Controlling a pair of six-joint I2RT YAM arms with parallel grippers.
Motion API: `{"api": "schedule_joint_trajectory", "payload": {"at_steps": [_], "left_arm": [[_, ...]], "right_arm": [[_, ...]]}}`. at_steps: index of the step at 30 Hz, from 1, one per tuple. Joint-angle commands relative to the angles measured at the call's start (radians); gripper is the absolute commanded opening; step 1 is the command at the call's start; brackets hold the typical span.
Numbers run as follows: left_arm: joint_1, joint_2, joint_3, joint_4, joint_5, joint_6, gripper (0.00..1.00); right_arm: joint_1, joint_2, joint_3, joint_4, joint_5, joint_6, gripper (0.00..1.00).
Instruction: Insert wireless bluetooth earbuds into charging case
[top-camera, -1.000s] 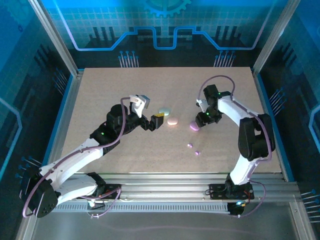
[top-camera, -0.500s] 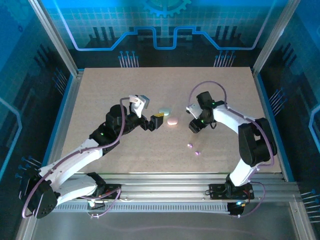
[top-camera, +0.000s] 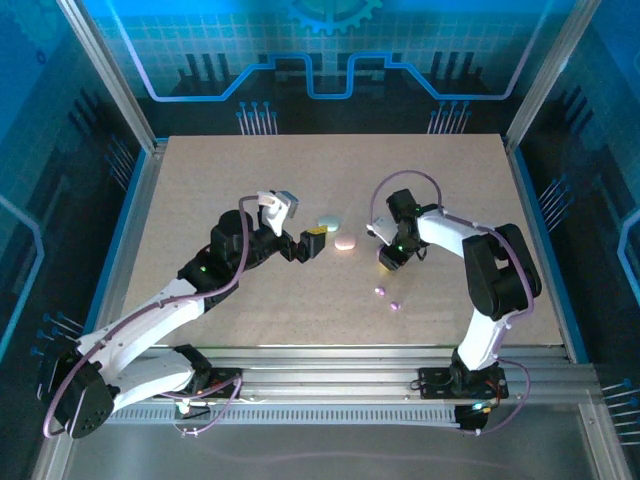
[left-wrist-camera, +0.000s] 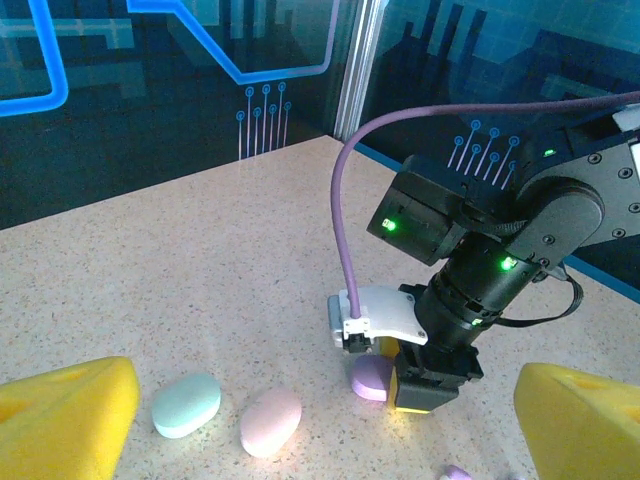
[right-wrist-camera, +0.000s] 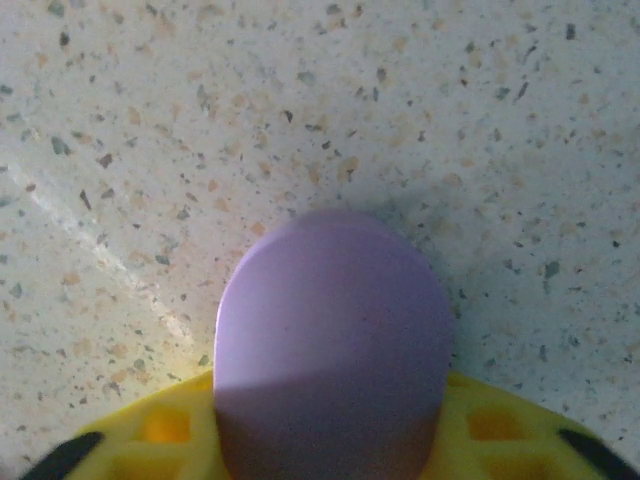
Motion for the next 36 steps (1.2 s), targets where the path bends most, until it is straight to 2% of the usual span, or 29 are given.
{"api": "schedule_joint_trajectory", "payload": {"at_steps": [1,5,9,14,20,25,32,36], "left_arm": [[0.01,-0.017,-0.011,0.007,0.002,-0.006,0.95],[0.039,0.023,0.036,-0.037,0.025,-0.109,0.9],[0.065,0.091,0.116,-0.092,0.103,-0.209,0.87],[0.063,0.169,0.217,-0.09,0.242,-0.322,0.86],[0.021,0.23,0.282,-0.031,0.349,-0.354,0.86],[0.007,0.287,0.33,-0.074,0.375,-0.372,0.82],[-0.009,0.337,0.368,-0.076,0.401,-0.399,0.71],[-0.025,0.36,0.381,-0.072,0.411,-0.405,0.7]], "right_arm": [[0.023,-0.085,0.001,0.022,-0.04,0.0,0.26],[0.04,-0.258,-0.024,0.068,-0.137,0.042,0.22],[0.06,-0.478,-0.097,0.191,-0.263,0.049,0.22],[0.13,-0.692,-0.216,0.385,-0.258,-0.028,0.24],[0.153,-0.725,-0.189,0.379,-0.252,-0.034,0.25],[0.168,-0.73,-0.18,0.422,-0.264,-0.013,0.25],[0.181,-0.732,-0.183,0.456,-0.274,0.002,0.26],[0.188,-0.736,-0.186,0.474,-0.262,0.007,0.26]]}}
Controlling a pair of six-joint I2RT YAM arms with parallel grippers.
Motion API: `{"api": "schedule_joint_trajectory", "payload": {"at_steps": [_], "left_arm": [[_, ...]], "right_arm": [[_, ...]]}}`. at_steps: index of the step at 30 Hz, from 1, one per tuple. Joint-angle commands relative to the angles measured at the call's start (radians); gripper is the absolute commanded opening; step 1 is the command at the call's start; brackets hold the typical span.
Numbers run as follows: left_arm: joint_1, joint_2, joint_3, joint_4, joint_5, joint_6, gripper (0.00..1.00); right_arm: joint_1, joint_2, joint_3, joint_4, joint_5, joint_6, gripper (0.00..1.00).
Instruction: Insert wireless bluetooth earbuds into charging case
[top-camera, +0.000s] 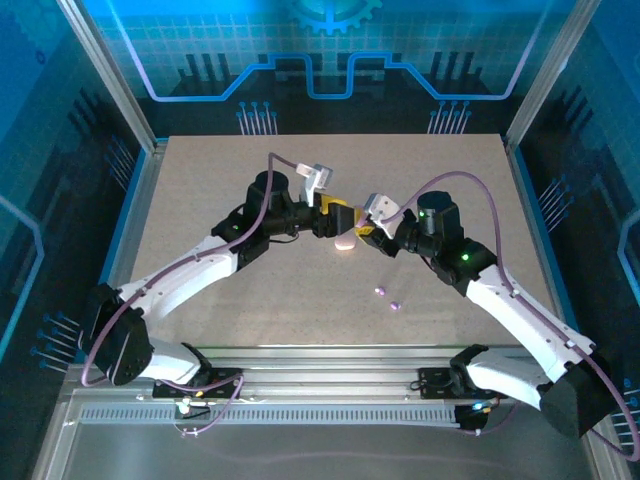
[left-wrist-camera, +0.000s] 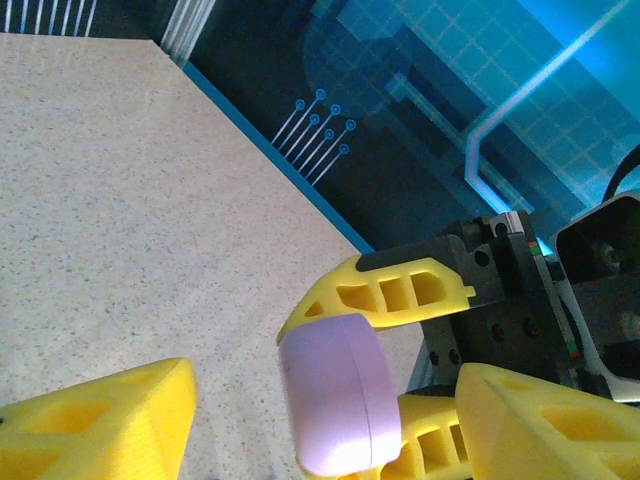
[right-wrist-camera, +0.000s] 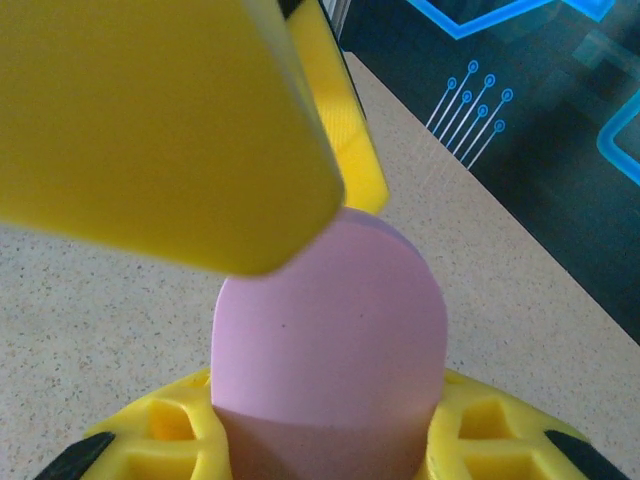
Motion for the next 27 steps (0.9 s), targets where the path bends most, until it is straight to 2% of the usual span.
{"api": "schedule_joint_trajectory", "payload": {"at_steps": [1,4,9,13,18,23,27], "left_arm": [[-0.019,0.021,0.042,-0.001,0.039,-0.023,0.69],[-0.024,0.035,0.053,-0.001,0.042,-0.031,0.6],[-0.024,0.045,0.055,-0.01,0.031,-0.046,0.35],[-0.022,0.025,0.045,0.01,0.013,-0.103,0.23],[-0.009,0.006,0.014,0.122,0.031,-0.285,0.21],[-0.005,0.008,-0.038,0.277,0.063,-0.47,0.2],[-0.005,0.008,-0.045,0.3,0.074,-0.509,0.2]], "right_arm": [[0.02,-0.015,0.017,0.056,-0.013,0.013,0.26],[0.026,-0.017,0.016,0.063,-0.014,0.011,0.27],[0.033,-0.036,-0.002,0.119,0.012,0.033,0.28],[0.031,-0.071,-0.049,0.155,0.044,0.02,0.39],[0.009,-0.14,-0.171,0.319,0.018,-0.034,0.52],[-0.074,-0.133,-0.217,0.455,-0.113,-0.018,0.52],[-0.095,-0.115,-0.215,0.535,-0.19,0.021,0.51]]}}
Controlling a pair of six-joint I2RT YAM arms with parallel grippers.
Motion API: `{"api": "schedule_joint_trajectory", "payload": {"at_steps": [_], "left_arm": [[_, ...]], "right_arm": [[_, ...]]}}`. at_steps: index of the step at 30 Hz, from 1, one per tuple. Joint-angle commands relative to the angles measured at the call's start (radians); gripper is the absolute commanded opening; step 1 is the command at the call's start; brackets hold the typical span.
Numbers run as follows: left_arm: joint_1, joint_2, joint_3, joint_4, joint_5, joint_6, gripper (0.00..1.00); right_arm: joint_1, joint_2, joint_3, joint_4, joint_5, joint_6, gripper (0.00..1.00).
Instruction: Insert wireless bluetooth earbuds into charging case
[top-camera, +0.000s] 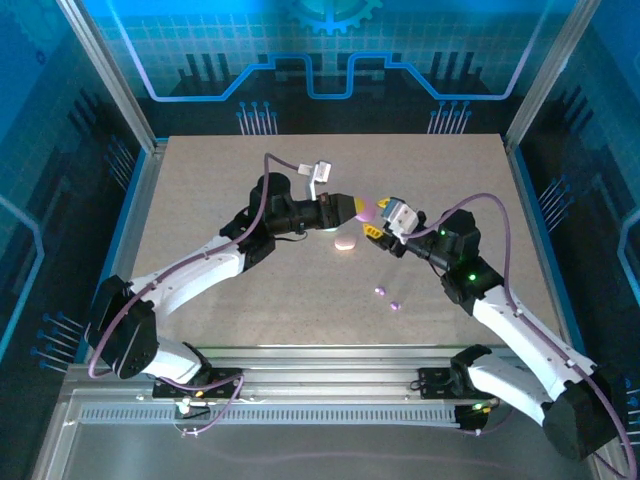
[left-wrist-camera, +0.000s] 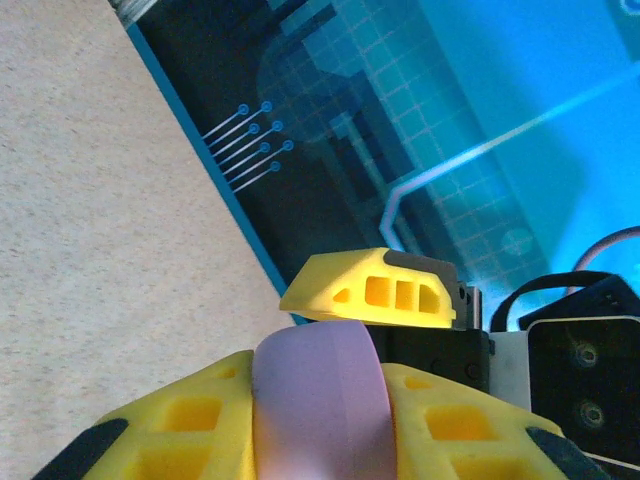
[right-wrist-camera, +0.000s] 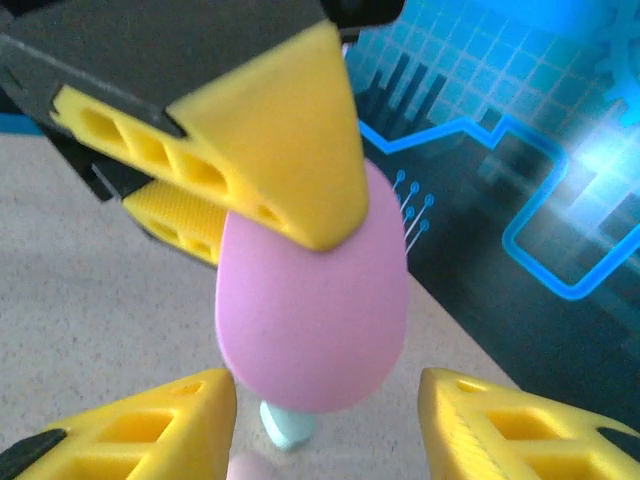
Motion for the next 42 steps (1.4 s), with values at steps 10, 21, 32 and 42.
{"api": "schedule_joint_trajectory", "payload": {"at_steps": [10,21,32,42], "left_arm": [[0.003,-0.039,-0.007,0.079,0.044,-0.081,0.2],[0.005,-0.036,-0.01,0.077,0.041,-0.069,0.21],[0.004,-0.047,-0.02,0.08,0.038,-0.031,0.33],[0.004,-0.202,-0.144,0.024,0.152,0.754,0.72]], "right_arm": [[-0.032,0.045,0.045,0.165,-0.158,0.074,0.48],[-0.051,0.032,0.034,0.193,-0.186,0.141,0.51],[-0.059,0.055,0.051,0.172,-0.236,0.171,0.35],[-0.101,0.113,0.226,-0.228,-0.601,0.125,0.32]]}}
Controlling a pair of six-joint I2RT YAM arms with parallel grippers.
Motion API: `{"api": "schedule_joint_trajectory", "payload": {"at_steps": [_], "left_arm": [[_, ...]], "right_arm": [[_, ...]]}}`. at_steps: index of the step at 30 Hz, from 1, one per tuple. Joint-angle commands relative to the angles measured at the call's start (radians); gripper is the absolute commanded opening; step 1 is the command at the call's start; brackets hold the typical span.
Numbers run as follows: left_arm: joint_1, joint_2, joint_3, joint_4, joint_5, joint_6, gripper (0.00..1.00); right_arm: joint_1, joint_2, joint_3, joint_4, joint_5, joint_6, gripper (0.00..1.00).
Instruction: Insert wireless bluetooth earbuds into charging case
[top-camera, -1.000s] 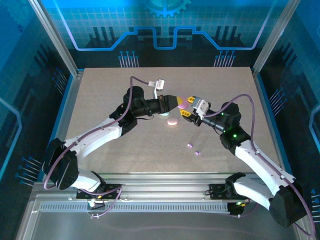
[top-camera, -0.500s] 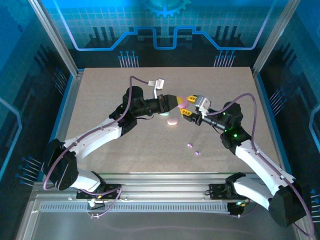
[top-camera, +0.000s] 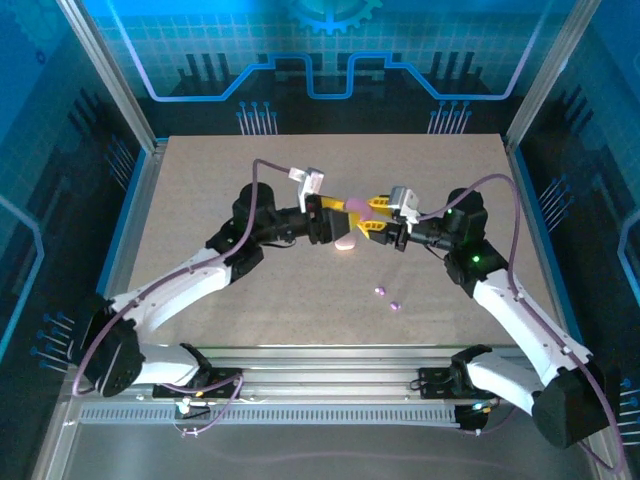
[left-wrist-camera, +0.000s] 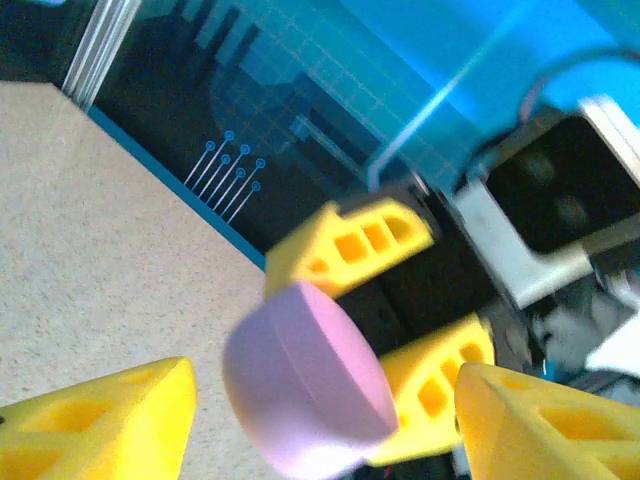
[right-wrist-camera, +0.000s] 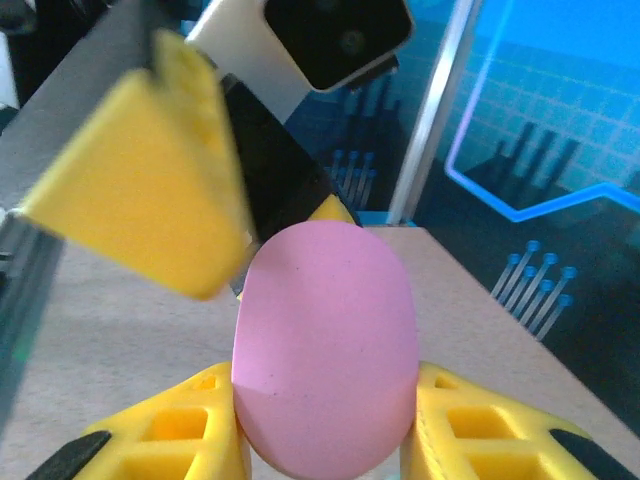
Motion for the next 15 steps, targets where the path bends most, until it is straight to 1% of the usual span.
{"api": "schedule_joint_trajectory", "payload": {"at_steps": [1,4,6,9,15], "left_arm": [[0.0,-0.081,-0.047,-0.042,0.084,0.461,0.73],[0.002,-0.112,-0.077,-0.05,0.089,0.602,0.71],[0.002,-0.116,-0.065,-0.094,0.098,0.652,0.71],[0.002,-0.113,-0.049,-0.123,0.093,0.668,0.66],[0.003,-0.12,-0.061,-0.061,0.075,0.649,0.6]], "right_arm": [[-0.015,0.035,0.108,-0.209,-0.216,-0.049,0.32],[-0.014,0.08,0.19,-0.371,-0.296,-0.123,0.31],[-0.014,0.107,0.232,-0.437,-0.33,-0.153,0.31],[-0.004,0.132,0.271,-0.492,-0.35,-0.191,0.3],[0.007,0.155,0.295,-0.526,-0.351,-0.22,0.31]]}}
